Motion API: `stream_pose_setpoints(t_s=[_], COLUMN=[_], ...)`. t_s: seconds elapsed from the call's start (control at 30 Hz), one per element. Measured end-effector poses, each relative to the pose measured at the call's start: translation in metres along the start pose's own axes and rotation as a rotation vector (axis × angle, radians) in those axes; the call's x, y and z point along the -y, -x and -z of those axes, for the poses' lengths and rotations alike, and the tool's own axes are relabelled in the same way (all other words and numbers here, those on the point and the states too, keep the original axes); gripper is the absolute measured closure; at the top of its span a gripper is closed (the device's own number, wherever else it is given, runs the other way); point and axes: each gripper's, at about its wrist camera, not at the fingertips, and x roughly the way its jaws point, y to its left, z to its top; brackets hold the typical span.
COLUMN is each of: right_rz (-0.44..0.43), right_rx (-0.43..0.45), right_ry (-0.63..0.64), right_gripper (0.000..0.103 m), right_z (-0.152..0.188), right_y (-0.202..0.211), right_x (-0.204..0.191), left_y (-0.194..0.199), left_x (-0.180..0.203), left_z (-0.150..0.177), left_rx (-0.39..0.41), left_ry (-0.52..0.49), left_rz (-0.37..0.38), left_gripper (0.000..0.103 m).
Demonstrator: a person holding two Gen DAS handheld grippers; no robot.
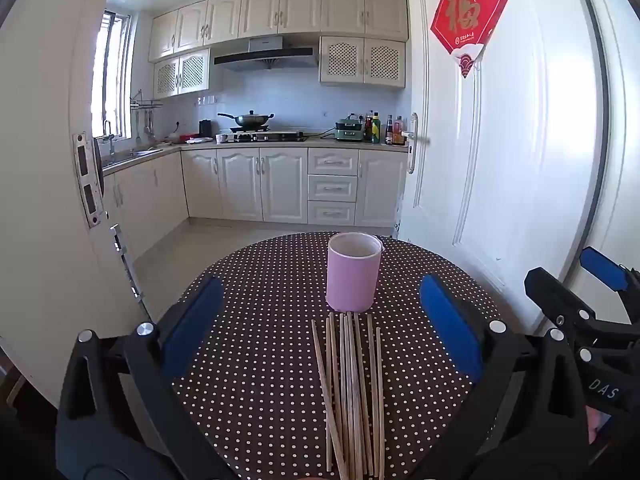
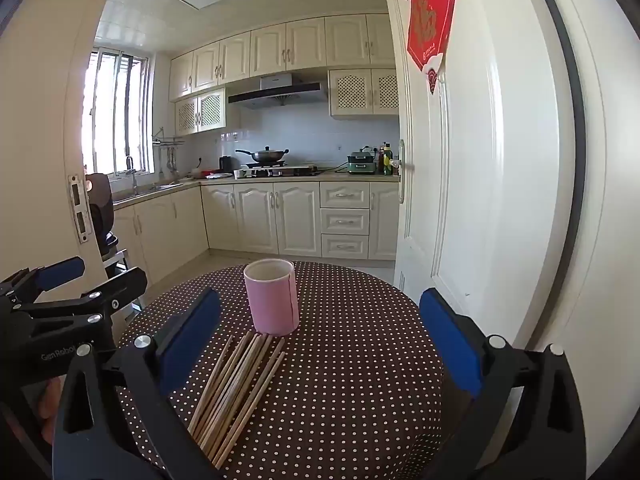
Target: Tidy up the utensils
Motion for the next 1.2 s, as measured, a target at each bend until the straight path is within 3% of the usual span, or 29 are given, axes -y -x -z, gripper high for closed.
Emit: stream_pose_setpoints(t_s=[1.2], right_rz=[-0.019], right_rx=[-0.007], right_ry=[0.008], right_gripper=[0.007], right_z=[0.002], right_y=[0.001], right_x=[-0.007], left_y=[0.004], left_x=[0.000], left_z=[0.004], left_rx=[0.002], left_ry=[-0.001], left_rz=[0.006], left_gripper=[0.006])
